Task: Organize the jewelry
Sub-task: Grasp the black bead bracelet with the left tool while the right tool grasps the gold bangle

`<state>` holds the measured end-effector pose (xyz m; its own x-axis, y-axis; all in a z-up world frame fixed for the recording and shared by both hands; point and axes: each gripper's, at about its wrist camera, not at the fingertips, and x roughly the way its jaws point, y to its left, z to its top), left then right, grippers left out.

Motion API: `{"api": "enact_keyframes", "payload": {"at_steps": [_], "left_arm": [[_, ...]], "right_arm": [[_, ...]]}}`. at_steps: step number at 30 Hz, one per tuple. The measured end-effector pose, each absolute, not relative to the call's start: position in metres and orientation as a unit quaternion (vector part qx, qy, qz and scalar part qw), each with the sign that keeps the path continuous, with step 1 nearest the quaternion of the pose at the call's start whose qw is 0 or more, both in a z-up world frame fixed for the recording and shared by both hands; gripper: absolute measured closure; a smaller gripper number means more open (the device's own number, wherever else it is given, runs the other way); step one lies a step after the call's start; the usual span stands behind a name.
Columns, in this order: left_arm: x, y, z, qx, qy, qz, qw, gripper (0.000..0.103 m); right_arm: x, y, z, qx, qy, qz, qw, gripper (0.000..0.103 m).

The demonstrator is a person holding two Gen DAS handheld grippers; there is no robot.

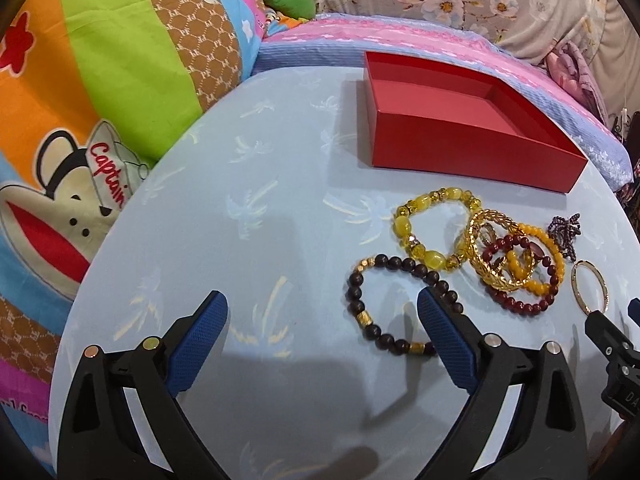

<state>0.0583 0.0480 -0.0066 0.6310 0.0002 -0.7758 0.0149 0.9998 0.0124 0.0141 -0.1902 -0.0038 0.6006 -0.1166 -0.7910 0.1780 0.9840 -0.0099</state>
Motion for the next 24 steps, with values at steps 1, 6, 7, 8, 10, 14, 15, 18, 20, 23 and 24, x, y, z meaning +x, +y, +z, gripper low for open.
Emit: {"api": "enact_keyframes", "payload": {"at_steps": [1,6,7,8,10,14,15,18,20,23,24], "left_arm": [[0.061,0.047,-0.008,0.009,0.432,-0.008,0.902,0.016],[0.069,0.045,-0.011,0.008,0.441,-0.024,0.897,0.025],[0.070,0.045,-0.011,0.008,0.441,-0.026,0.897,0.025],[0.070,0.045,-0.011,0.009,0.440,-0.027,0.897,0.027],[0.069,0.044,-0.010,0.008,0.438,-0.034,0.898,0.031],[0.068,0.041,-0.009,0.008,0.433,-0.049,0.900,0.043],[0.068,0.040,-0.008,0.008,0.432,-0.053,0.900,0.047],[0.066,0.037,-0.007,0.009,0.428,-0.067,0.901,0.064],[0.065,0.035,-0.006,0.011,0.427,-0.075,0.901,0.073],[0.062,0.032,-0.006,0.011,0.427,-0.087,0.900,0.089],[0.062,0.033,-0.006,0.008,0.429,-0.090,0.899,0.094]], "right_arm": [[0.018,-0.189,-0.005,0.032,0.441,-0.082,0.893,0.007],[0.034,-0.185,-0.008,0.027,0.451,-0.078,0.889,0.007],[0.037,-0.184,-0.009,0.028,0.453,-0.077,0.888,0.007],[0.040,-0.185,-0.010,0.029,0.456,-0.076,0.886,0.010],[0.043,-0.186,-0.011,0.034,0.459,-0.073,0.885,0.011],[0.045,-0.186,-0.011,0.034,0.454,-0.071,0.888,0.018],[0.045,-0.185,-0.011,0.033,0.453,-0.070,0.888,0.020],[0.043,-0.184,-0.009,0.033,0.445,-0.066,0.892,0.035],[0.042,-0.183,-0.007,0.033,0.443,-0.064,0.894,0.043],[0.040,-0.183,-0.006,0.033,0.443,-0.063,0.894,0.043],[0.038,-0.183,-0.006,0.033,0.444,-0.063,0.893,0.043]]}}
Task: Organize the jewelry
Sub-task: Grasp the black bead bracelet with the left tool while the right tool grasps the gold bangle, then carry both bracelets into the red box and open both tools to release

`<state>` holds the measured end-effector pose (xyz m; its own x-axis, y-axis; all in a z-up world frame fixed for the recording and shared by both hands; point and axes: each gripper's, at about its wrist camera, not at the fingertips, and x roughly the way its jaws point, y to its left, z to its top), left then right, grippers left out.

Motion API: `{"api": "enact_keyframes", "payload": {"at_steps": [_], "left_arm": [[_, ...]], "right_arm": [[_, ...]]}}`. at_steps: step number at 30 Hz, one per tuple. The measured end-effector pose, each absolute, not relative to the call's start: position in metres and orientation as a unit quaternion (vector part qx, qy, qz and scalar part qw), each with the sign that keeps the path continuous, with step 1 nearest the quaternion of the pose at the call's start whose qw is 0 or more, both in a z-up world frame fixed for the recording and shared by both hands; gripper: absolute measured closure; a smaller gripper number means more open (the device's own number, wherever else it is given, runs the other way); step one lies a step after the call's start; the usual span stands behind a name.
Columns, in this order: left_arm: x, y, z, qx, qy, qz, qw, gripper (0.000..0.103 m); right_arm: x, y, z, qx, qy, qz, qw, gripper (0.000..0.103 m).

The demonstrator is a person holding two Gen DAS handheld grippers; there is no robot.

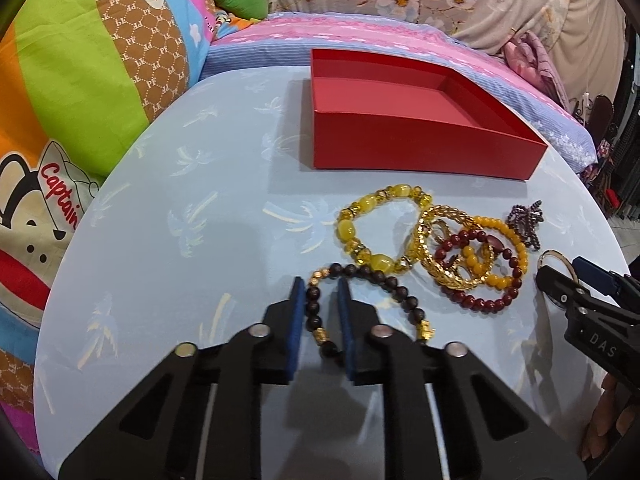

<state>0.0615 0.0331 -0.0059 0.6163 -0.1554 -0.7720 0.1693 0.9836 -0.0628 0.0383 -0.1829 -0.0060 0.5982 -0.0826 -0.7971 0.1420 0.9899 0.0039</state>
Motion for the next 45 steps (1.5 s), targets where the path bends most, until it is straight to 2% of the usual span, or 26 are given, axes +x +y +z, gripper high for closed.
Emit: {"api": "enact_keyframes", "payload": {"at_steps": [12,22,27,33,45], "left_arm": [[0.038,0.038,0.013,-0.024,0.429,-0.114,0.896,0.095],[0.051,0.028,0.077,-0.020,0.385,-0.159,0.909,0.095],[0.091,0.016,0.108,-0.018,0.359,-0.183,0.915,0.095],[0.169,-0.004,0.120,-0.022,0.353,-0.203,0.913,0.095],[0.317,-0.031,0.077,-0.022,0.411,-0.186,0.892,0.095]], "right_arm": [[0.012,-0.193,0.014,0.053,0.432,-0.064,0.898,0.043],[0.039,-0.198,0.061,0.045,0.402,-0.028,0.914,0.043],[0.089,-0.209,0.088,0.063,0.391,0.001,0.918,0.043],[0.172,-0.216,0.100,0.068,0.400,0.020,0.914,0.043],[0.312,-0.216,0.068,0.052,0.460,0.033,0.886,0.043]]}}
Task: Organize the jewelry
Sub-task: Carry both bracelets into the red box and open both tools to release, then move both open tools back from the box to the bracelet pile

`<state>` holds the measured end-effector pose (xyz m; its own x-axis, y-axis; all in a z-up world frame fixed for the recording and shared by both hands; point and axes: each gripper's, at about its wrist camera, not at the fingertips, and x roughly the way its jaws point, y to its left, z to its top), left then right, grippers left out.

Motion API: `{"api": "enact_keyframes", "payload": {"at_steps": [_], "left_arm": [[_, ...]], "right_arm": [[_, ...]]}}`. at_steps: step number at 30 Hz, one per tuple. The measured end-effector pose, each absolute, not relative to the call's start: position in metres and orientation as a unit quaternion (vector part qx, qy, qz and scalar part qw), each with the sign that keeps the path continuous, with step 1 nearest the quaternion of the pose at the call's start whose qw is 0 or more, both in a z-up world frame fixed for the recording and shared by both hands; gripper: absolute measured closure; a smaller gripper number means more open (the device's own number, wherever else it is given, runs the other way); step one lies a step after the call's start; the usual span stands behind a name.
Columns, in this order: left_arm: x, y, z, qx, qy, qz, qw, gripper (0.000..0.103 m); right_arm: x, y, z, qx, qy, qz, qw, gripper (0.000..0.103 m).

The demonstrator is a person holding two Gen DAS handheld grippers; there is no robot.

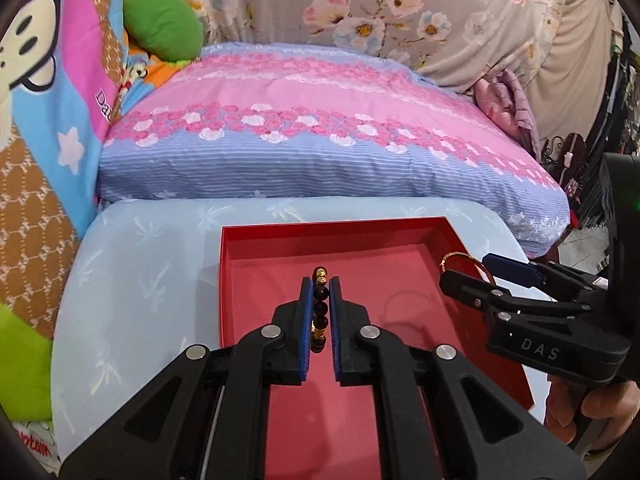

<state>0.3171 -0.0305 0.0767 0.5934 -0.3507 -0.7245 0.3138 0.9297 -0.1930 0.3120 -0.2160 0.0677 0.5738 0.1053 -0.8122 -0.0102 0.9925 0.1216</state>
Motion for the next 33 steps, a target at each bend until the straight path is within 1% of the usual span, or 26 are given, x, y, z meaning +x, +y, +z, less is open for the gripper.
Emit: {"api": "enact_keyframes", "payload": {"at_steps": [6,11,13,14,15,16,17,18,26,33], "left_arm": [[0.348,-0.032,0.056,-0.019,0.437,-0.170,0.883,0.095],[0.357,-0.027,0.051,-0.025,0.444,-0.162,0.881,0.095],[0.358,-0.026,0.051,-0.024,0.441,-0.158,0.883,0.093],[0.357,-0.026,0.052,-0.021,0.441,-0.156,0.884,0.086],[0.356,-0.025,0.053,-0.019,0.439,-0.151,0.885,0.076],[0.356,-0.025,0.053,-0.018,0.437,-0.147,0.887,0.069],[0.354,-0.024,0.055,-0.018,0.433,-0.141,0.890,0.056],[0.351,-0.022,0.057,-0.016,0.425,-0.134,0.895,0.051],[0.320,-0.012,0.077,-0.008,0.402,-0.130,0.906,0.051],[0.263,-0.008,0.101,-0.001,0.372,-0.135,0.918,0.051]], "right_arm": [[0.344,-0.213,0.044,0.044,0.490,0.028,0.870,0.043],[0.356,-0.213,0.034,0.041,0.502,0.023,0.863,0.042],[0.356,-0.213,0.033,0.038,0.500,0.017,0.865,0.042],[0.357,-0.213,0.034,0.039,0.499,0.016,0.866,0.042],[0.356,-0.214,0.034,0.041,0.498,0.015,0.866,0.041],[0.355,-0.215,0.036,0.045,0.496,0.013,0.867,0.038],[0.354,-0.216,0.038,0.050,0.493,0.013,0.868,0.036],[0.352,-0.218,0.040,0.053,0.490,0.013,0.870,0.036],[0.312,-0.223,0.072,0.051,0.454,0.008,0.889,0.035],[0.257,-0.217,0.096,0.048,0.429,0.015,0.902,0.035]]}}
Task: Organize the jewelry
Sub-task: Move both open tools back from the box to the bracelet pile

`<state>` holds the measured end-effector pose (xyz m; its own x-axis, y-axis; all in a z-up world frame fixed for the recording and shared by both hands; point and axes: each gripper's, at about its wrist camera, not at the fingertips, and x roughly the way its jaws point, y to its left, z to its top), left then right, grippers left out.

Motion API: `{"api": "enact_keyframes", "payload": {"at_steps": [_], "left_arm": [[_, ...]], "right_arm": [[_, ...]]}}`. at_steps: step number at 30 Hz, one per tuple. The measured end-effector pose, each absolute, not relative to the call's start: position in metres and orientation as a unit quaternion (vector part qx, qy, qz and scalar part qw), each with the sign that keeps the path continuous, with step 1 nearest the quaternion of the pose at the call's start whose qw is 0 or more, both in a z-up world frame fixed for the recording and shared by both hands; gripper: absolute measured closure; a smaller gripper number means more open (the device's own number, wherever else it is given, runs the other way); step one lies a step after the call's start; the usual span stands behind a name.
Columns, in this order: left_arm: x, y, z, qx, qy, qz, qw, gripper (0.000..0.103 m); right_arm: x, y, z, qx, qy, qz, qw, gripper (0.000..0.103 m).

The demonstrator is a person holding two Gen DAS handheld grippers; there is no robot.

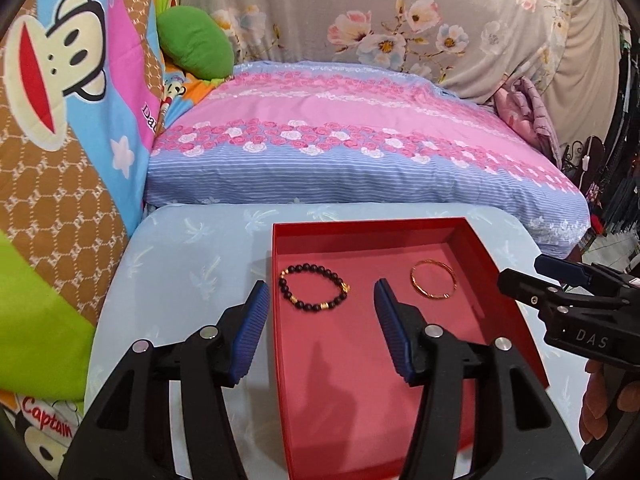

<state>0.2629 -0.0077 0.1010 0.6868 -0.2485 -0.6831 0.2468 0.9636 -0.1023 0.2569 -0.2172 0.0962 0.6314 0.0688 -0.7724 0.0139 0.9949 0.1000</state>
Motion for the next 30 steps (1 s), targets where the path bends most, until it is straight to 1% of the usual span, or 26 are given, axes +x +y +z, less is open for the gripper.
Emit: {"api": "enact_keyframes", "payload": {"at_steps": [5,10,20,25,30], "left_arm": [[0.216,-0.003,0.109,0.002,0.361,-0.141,0.922,0.051],[0.172,0.006,0.099,-0.004,0.365,-0.143,0.920,0.051],[0.111,0.025,0.043,-0.033,0.409,-0.120,0.904,0.051],[0.090,0.026,0.029,-0.055,0.422,-0.133,0.895,0.051],[0.079,0.010,0.019,-0.046,0.428,-0.140,0.892,0.051]], "right_arm": [[0.211,-0.211,0.104,0.045,0.416,0.015,0.908,0.035],[0.166,-0.210,0.098,0.047,0.415,0.010,0.909,0.034],[0.094,-0.215,0.047,0.076,0.452,-0.011,0.889,0.034],[0.064,-0.210,0.025,0.068,0.461,-0.029,0.885,0.034],[0.046,-0.204,0.016,0.049,0.457,-0.044,0.887,0.034]]}}
